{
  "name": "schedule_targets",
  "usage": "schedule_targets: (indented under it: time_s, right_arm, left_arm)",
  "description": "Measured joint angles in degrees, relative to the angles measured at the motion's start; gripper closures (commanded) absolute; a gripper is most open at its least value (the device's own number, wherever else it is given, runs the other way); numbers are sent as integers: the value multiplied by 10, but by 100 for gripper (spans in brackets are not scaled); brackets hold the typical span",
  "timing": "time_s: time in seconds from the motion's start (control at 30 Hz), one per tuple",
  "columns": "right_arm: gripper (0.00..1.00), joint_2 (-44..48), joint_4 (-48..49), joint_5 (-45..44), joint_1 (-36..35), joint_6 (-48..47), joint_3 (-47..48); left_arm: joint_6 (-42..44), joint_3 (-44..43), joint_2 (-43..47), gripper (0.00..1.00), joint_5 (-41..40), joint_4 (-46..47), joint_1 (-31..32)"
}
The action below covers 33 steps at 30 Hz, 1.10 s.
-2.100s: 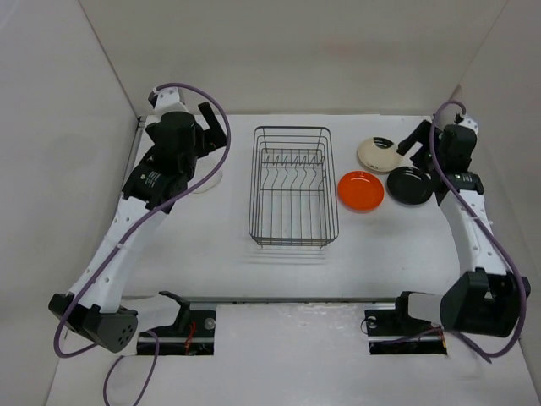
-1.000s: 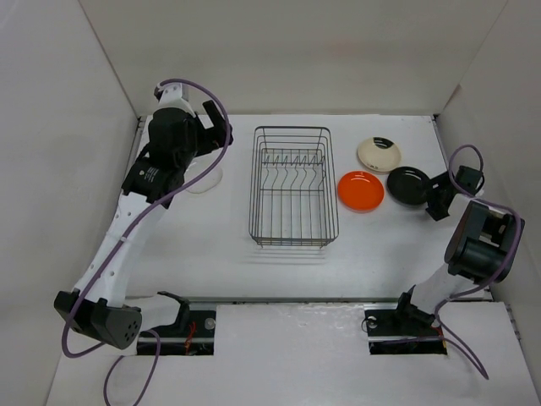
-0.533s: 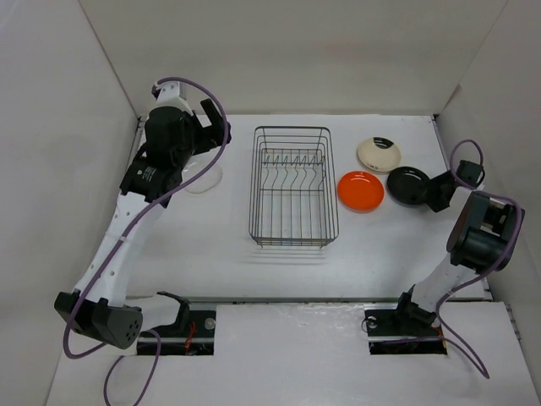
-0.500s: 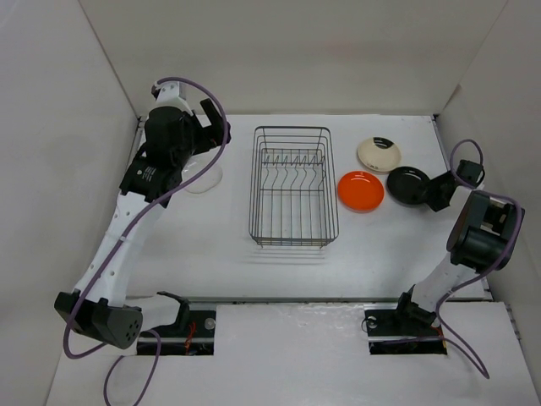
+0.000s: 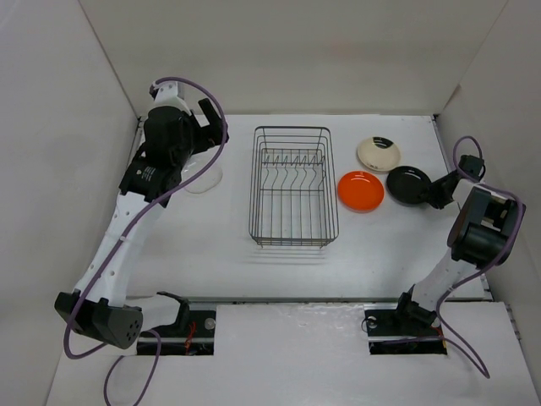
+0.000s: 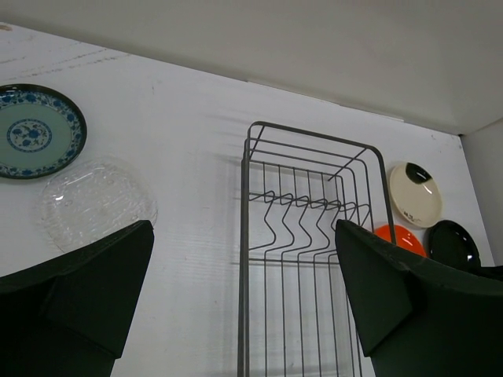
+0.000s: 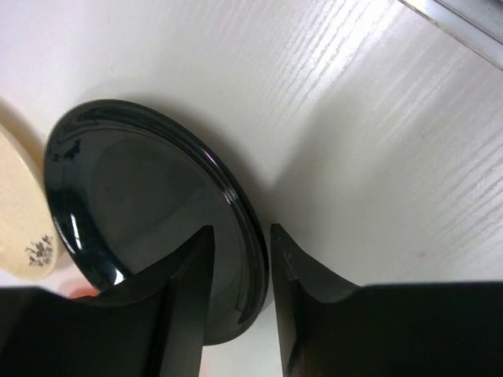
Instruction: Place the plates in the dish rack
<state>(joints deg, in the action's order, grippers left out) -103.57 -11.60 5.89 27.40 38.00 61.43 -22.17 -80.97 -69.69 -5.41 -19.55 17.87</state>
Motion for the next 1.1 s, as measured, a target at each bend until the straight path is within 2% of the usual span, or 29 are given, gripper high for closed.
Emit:
schedule_targets:
  time_s: [0.1, 0.23, 0.3, 0.37, 0.57, 0.8, 0.93, 1.1]
  right_arm:
    - [62, -3, -16, -5, 0, -5, 6]
    - [74, -13, -36, -9, 0, -12, 22]
    - [92, -20, -46, -10, 0, -20, 33]
    - [100, -25, -51, 0, 0, -22, 44]
    - [100, -26, -49, 5, 0, -25, 70]
    - [100, -1, -48, -8, 0, -8, 46]
    - [100, 70, -70, -44, 0, 8, 21]
    - [100, 206, -69, -69, -3, 30, 3]
  left_arm:
    - [1, 0, 0, 0, -1, 0, -5]
    - [1, 0, 0, 0, -1, -1, -8]
    - [1, 0, 0, 0, -2, -4, -9]
    - [2, 0, 0, 0, -3, -6, -9]
    - [3, 0, 0, 0, -9, -9, -10]
    - [3, -1, -3, 0, -9, -9, -10]
    - [3, -8, -26, 0, 12, -8, -10]
    - [2, -11, -67, 0, 55, -8, -10]
